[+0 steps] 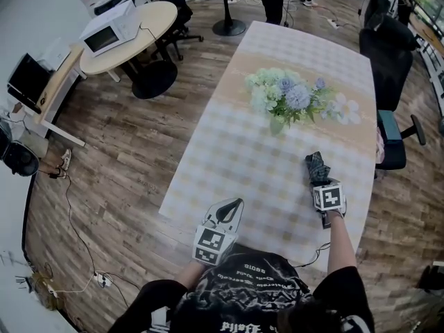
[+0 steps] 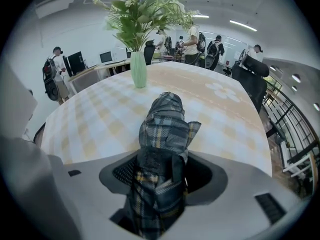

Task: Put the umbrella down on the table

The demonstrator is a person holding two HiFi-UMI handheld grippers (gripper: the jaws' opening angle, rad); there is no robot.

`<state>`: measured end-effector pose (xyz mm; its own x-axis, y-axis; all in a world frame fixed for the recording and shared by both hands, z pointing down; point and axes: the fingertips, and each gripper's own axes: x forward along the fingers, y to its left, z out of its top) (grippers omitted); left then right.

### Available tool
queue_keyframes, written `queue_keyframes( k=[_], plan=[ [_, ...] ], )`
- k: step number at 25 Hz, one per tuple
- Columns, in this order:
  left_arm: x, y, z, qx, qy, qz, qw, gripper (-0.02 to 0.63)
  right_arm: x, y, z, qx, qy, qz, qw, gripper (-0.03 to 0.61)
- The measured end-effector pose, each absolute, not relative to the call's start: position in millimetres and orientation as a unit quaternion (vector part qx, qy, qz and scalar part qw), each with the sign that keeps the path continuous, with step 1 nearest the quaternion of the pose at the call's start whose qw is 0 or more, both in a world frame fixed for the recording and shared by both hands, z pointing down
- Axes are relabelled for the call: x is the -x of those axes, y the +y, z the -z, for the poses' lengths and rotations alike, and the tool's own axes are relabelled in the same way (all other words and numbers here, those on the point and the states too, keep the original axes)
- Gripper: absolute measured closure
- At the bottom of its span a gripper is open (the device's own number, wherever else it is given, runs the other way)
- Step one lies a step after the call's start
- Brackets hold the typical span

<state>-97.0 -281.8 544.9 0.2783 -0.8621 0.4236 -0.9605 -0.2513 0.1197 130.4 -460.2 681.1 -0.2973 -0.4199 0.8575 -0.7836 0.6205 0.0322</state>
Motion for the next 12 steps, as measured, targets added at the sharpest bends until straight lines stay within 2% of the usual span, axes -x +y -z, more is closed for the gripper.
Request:
queue_keyframes(
  k=[6, 12],
  plan=[
    [96.0, -282.6, -543.2, -0.784, -0.580, -0.134, 0.177, 0.594, -127.7, -462.9, -665.0, -0.404, -0.794, -0.227, 0.394, 0.230],
    [86.2, -284.3, -542.8, -0.798, -0.562, -0.132, 0.173, 0.594, -122.3, -460.8, -630.1, -0.422, -0.813, -0.206, 0.345, 0.212]
  ],
)
